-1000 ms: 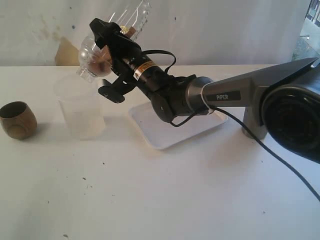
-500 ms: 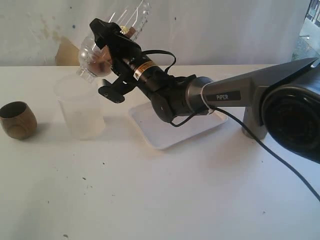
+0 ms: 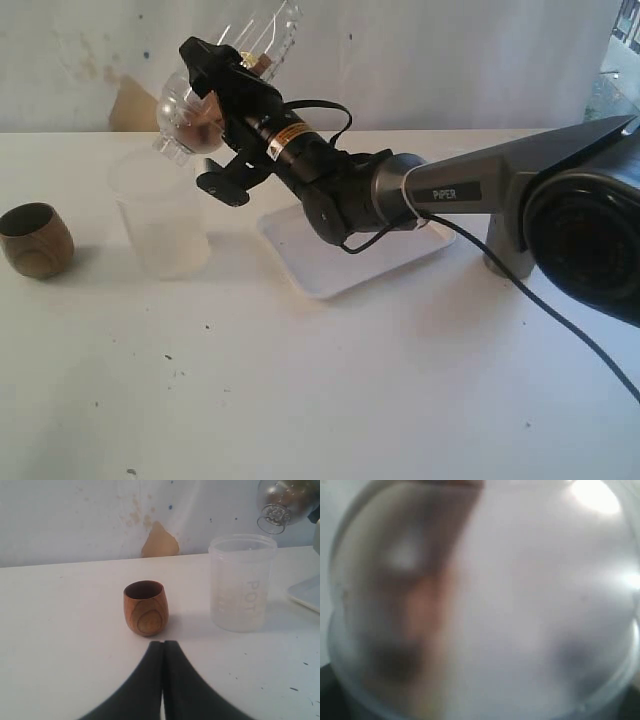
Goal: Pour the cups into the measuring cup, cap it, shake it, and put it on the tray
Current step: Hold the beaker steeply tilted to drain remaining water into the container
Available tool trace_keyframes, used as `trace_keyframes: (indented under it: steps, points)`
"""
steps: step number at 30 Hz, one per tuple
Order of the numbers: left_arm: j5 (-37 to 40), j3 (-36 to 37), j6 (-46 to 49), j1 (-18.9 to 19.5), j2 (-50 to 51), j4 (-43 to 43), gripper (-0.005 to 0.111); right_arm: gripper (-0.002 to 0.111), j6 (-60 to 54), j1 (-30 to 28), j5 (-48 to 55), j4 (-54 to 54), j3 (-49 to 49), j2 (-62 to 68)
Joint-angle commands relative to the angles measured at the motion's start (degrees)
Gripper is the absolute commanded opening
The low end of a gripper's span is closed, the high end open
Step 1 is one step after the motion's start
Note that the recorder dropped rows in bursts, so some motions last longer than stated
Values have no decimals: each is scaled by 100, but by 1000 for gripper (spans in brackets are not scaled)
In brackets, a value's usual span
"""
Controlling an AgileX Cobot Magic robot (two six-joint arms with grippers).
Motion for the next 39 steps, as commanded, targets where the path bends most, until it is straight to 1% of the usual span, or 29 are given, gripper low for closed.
trace_keyframes:
  steps: [1,15,39]
  points:
    - [-46,12,7,-29,-28,18,0,0,-94,-28,-177,-1,-77,-94]
    - [-46,12,7,-29,-28,18,0,0,-79,-28,-327,-16,-77,112]
    - [-46,12,7,-29,-28,18,0,0,-79,-28,-537,-16,-77,112]
